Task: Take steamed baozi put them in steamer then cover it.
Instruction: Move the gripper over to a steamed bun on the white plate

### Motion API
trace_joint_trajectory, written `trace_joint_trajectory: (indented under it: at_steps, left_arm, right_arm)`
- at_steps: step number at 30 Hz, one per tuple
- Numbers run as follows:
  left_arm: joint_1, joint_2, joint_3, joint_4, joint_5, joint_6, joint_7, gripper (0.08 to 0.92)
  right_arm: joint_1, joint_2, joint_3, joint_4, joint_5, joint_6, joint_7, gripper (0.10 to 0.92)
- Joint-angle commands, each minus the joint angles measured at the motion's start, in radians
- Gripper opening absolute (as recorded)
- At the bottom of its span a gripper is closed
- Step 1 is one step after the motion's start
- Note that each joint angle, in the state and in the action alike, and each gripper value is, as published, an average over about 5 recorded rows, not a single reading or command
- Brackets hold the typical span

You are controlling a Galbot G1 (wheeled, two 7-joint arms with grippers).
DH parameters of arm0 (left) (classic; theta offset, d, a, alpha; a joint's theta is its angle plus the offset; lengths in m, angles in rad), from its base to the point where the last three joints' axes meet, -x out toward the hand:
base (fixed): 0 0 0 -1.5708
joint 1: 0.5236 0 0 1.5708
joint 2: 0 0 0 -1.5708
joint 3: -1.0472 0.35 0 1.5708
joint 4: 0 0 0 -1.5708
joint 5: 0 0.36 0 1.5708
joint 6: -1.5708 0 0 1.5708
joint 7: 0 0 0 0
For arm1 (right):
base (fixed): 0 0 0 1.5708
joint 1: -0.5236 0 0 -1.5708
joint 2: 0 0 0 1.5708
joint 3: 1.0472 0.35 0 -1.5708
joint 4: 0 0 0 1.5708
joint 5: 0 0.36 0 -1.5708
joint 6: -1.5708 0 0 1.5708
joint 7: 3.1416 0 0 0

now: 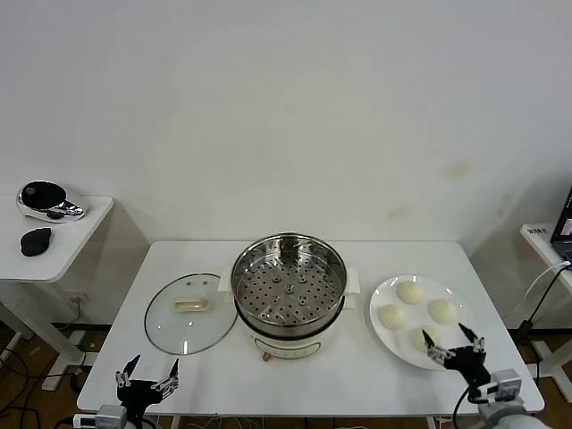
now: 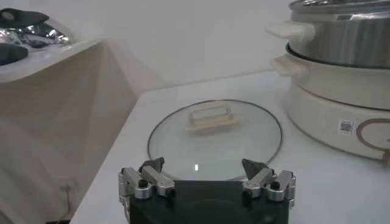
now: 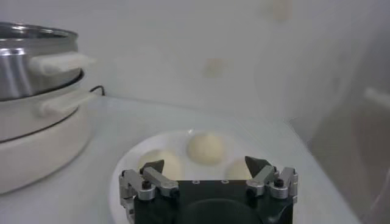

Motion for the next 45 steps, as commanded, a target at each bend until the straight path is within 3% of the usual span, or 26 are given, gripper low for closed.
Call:
trace_joint_trajectory:
  at_steps: [1,7,13,18,23,29,45]
  left_arm:
    - [0.000,0.001,0.001,-0.002,0.016,0.001,0.000,0.823]
    - [0.016,-0.015,0.004,-0.022,0.039,0.000,0.000,0.823]
    - [0.027,-0.034,0.005,-0.035,0.053,-0.003,-0.003,0.823]
    - [0.037,-0.042,0.003,-0.047,0.054,-0.007,-0.005,0.823]
    - [0.049,-0.048,-0.001,-0.063,0.054,-0.009,-0.008,0.823]
    - [0.051,-0.055,-0.001,-0.070,0.058,-0.010,-0.008,0.823]
    - [0.055,-0.055,-0.002,-0.082,0.060,-0.006,-0.004,0.823]
  right_arm:
    - [0.089,-0.095,0.018,0.007,-0.083,-0.037,-0.023,0.823]
    - [0.273,-0.298,-0.052,-0.112,-0.249,-0.026,-0.264,0.823]
    - [0.498,-0.433,-0.162,-0.233,-0.445,0.034,-0.758,0.823]
    - [0.735,-0.491,-0.369,-0.352,-0.566,0.108,-0.985,0.823]
    - [1.008,-0.505,-0.716,-0.449,-0.610,0.157,-1.007,0.823]
    - [1.240,-0.377,-0.978,-0.566,-0.663,0.171,-1.017,0.822]
    - [1.212,-0.168,-1.009,-0.815,-0.790,0.247,-1.001,0.823]
